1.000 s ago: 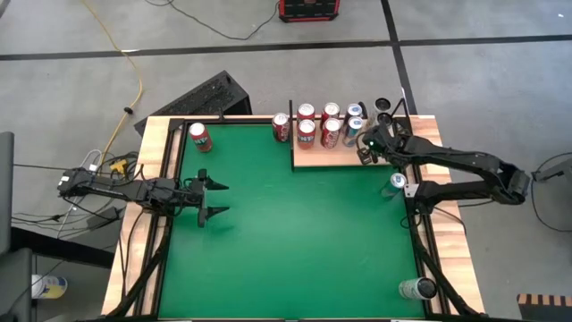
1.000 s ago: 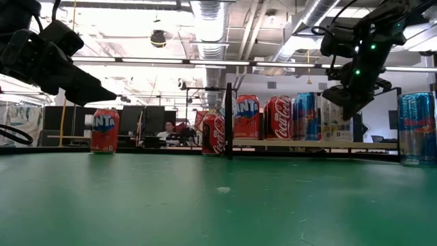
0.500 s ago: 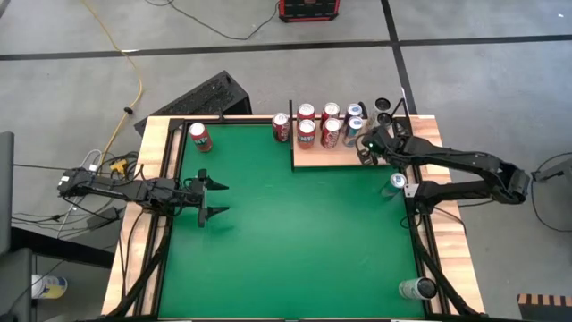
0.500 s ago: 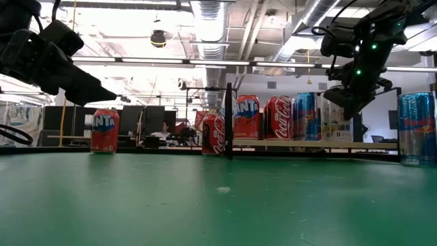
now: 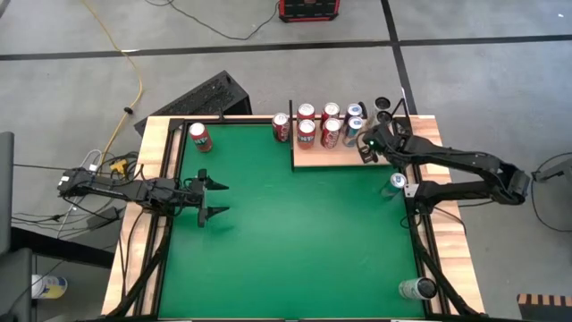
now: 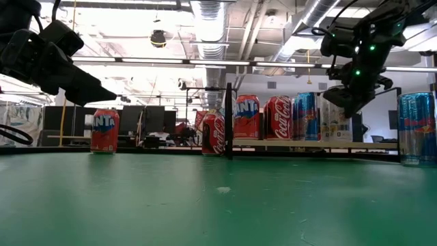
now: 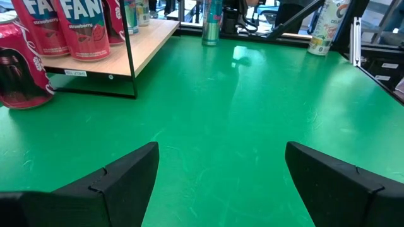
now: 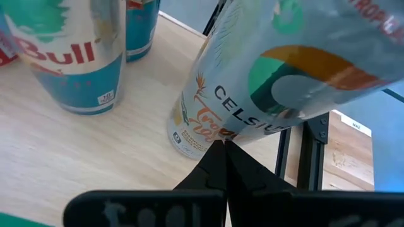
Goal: Place canned beverage on shelf
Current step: Put the left yellow soda can on the shelf aligned with the other yellow soda can, then move the red soda can to the center of the table
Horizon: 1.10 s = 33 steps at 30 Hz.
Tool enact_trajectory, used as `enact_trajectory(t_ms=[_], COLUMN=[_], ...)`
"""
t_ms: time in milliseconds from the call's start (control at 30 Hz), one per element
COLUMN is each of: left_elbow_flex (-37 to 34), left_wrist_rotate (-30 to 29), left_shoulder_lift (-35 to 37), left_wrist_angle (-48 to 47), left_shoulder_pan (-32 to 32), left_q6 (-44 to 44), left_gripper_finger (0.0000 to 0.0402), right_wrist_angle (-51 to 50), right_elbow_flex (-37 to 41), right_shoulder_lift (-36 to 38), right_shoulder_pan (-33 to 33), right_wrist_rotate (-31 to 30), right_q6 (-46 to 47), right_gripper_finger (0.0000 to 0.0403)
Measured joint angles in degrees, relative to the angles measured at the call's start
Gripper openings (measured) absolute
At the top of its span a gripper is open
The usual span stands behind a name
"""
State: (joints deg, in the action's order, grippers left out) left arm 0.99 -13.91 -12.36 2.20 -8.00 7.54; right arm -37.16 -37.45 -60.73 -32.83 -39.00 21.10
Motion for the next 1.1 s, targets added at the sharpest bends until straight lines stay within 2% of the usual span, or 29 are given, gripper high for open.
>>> enact_trajectory(t_ms=[300,467,633,867,967,1100], left_elbow_flex=[0.0,0.0,0.0,0.0,0.0,0.0], left_wrist_rotate=[0.0,0.0,0.0,0.0,0.0,0.0], left_shoulder_lift=[0.0,0.0,0.0,0.0,0.0,0.0], left_wrist_angle=[0.0,0.0,0.0,0.0,0.0,0.0], left_shoulder_pan=[0.0,0.0,0.0,0.0,0.0,0.0], left_q6=[0.0,0.0,0.0,0.0,0.0,0.0], left_gripper_finger=[0.0330,0.0330,0.0330,0.0330,0.0330,0.0330], right_wrist_angle=[-0.6,-2.6,-7.8,-15.0,-16.0,-15.8], right_elbow_flex=[0.0,-0.5,-5.5,-15.1,-18.2,-20.2], right_shoulder_lift=[0.0,0.0,0.0,0.0,0.0,0.0], right_shoulder_pan=[0.2,3.0,7.3,18.6,25.4,36.4], right_wrist_rotate=[1.1,2.2,2.5,8.1,10.6,10.9], right_q6=[-0.2,1.5,4.7,13.7,18.3,24.7], right_gripper_finger=[0.0017,0.0017,0.0017,0.0022,0.0023,0.0023])
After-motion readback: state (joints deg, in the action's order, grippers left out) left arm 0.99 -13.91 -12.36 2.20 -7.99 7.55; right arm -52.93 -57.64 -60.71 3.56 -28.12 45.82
